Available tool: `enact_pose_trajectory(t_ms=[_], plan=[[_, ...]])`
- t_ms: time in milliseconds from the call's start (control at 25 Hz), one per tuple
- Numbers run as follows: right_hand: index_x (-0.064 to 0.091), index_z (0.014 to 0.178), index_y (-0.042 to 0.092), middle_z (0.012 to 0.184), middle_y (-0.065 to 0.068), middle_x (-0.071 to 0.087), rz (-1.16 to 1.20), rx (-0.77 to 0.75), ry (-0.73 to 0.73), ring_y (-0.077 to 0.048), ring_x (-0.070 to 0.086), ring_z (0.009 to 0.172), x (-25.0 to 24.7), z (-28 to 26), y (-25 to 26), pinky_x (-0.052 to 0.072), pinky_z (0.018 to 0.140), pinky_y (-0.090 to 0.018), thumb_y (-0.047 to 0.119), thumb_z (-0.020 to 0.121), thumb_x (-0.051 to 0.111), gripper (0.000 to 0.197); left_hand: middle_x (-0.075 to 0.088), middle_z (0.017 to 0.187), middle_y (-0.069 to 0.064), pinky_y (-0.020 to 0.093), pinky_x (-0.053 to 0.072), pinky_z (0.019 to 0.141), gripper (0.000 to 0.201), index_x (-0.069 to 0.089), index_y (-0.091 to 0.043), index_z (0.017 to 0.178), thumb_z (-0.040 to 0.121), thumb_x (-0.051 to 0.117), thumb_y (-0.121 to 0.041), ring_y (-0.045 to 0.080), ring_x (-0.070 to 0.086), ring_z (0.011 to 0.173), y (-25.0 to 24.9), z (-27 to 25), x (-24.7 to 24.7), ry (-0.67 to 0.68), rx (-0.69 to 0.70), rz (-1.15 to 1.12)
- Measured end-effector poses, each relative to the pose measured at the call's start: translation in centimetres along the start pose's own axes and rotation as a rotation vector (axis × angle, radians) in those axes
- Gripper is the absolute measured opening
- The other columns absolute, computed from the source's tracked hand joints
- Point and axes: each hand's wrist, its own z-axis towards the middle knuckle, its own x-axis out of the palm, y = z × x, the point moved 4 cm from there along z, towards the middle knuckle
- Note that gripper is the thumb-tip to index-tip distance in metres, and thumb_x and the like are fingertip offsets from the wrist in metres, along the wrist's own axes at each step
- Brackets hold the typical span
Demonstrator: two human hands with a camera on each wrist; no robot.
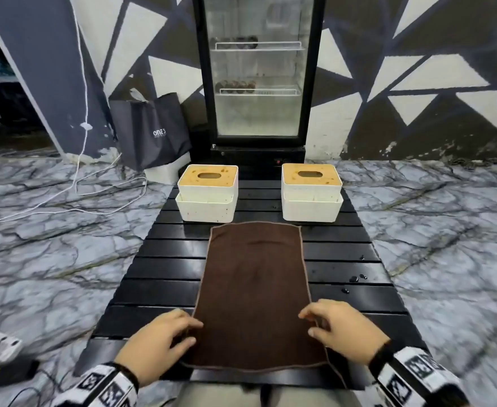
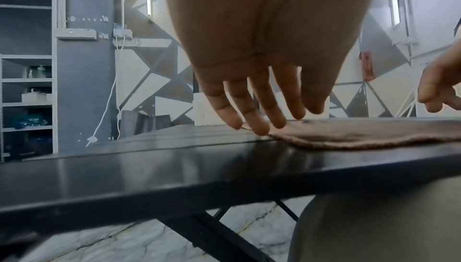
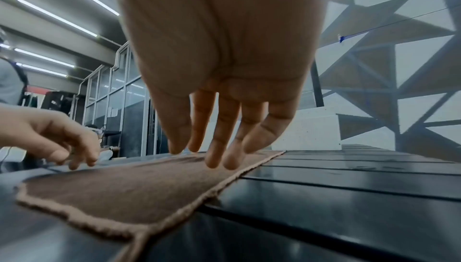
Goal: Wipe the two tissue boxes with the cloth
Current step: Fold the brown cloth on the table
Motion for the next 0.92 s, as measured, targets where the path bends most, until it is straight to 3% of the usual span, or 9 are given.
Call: enact_pose_trajectory(t_ms=[120,200,280,400,520,600,720,840,920], plan=[[0.056,0.112,0.03,0.1,0.011,0.051,-0.104,0.017,0.083,-0.01,0.049,0.098,0.5,1.3,-0.5,0.04,0.092,-0.026,0.026,0.083,0.059,0.029,0.038,0.104,-0.032,0.01,0.034,0.094,0.025,0.056,-0.041,0.115,0.091,0.056,-0.033,-0.008,0.043,0.106,0.1,1.4,0.5,0.023,-0.036,0.096],[0.058,0.109,0.029,0.107,0.007,0.051,-0.101,0.02,0.105,-0.014,0.05,0.106,0.8,2.0,-0.6,0.042,0.092,-0.032,0.026,0.081,0.061,0.028,0.039,0.098,-0.029,0.008,0.035,0.089,0.023,0.062,-0.033,0.111,0.089,0.062,-0.025,-0.011,0.045,0.095,0.0,2.0,0.5,0.005,-0.053,0.086],[0.06,0.103,0.027,0.098,0.009,0.047,-0.099,0.021,0.122,-0.014,0.05,0.105,1.0,2.4,-0.8,0.043,0.09,-0.033,0.026,0.079,0.064,0.024,0.045,0.094,-0.023,0.005,0.035,0.079,0.019,0.065,-0.03,0.101,0.085,0.068,-0.021,-0.014,0.046,0.091,-0.2,2.3,0.4,0.016,-0.06,0.052],[0.064,0.093,0.025,0.091,0.011,0.046,-0.103,0.005,0.122,-0.013,0.05,0.101,0.7,2.9,-0.9,0.044,0.087,-0.032,0.025,0.077,0.067,0.017,0.052,0.09,-0.016,0.005,0.036,0.072,0.026,0.057,-0.041,0.08,0.082,0.071,-0.019,-0.01,0.049,0.086,-0.1,2.8,-0.2,0.029,-0.072,0.047],[0.062,0.083,0.024,0.089,0.01,0.045,-0.133,0.006,0.131,-0.015,0.05,0.101,0.8,3.0,-0.8,0.044,0.085,-0.033,0.023,0.081,0.062,0.003,0.05,0.084,-0.017,0.007,0.035,0.073,0.038,0.046,-0.047,0.07,0.085,0.067,-0.018,-0.002,0.051,0.075,-0.3,3.3,-0.1,0.071,-0.081,0.116],[0.057,0.079,0.027,0.088,0.009,0.044,-0.162,0.0,0.134,-0.016,0.048,0.101,0.7,3.0,-0.6,0.044,0.082,-0.034,0.021,0.084,0.057,0.008,0.047,0.084,-0.019,0.009,0.034,0.079,0.037,0.044,-0.044,0.071,0.086,0.064,-0.016,-0.002,0.047,0.081,-0.9,4.0,-0.5,0.11,-0.066,0.157],[0.048,0.078,0.027,0.095,0.004,0.05,-0.17,-0.039,0.093,-0.017,0.048,0.099,0.1,3.2,-0.2,0.043,0.08,-0.034,0.019,0.088,0.051,0.013,0.049,0.083,-0.016,0.027,0.04,0.086,0.018,0.054,-0.031,0.081,0.088,0.06,-0.016,0.012,0.051,0.09,-1.7,5.5,-2.5,0.073,-0.048,0.207],[0.044,0.08,0.027,0.092,0.003,0.058,-0.116,-0.029,0.0,-0.018,0.051,0.09,-1.5,3.8,-0.5,0.043,0.075,-0.034,0.021,0.09,0.048,0.012,0.052,0.076,-0.015,0.024,0.037,0.074,0.008,0.056,-0.022,0.089,0.091,0.057,-0.014,0.013,0.051,0.079,-2.1,7.2,-4.8,0.014,-0.071,0.193],[0.045,0.082,0.026,0.085,0.003,0.06,-0.084,0.003,-0.053,-0.02,0.054,0.083,-2.9,4.4,-0.9,0.044,0.071,-0.035,0.022,0.09,0.047,0.01,0.052,0.072,-0.017,0.016,0.035,0.067,0.005,0.059,-0.016,0.092,0.089,0.06,-0.011,0.008,0.05,0.071,-2.0,8.0,-5.6,0.008,-0.055,0.204]])
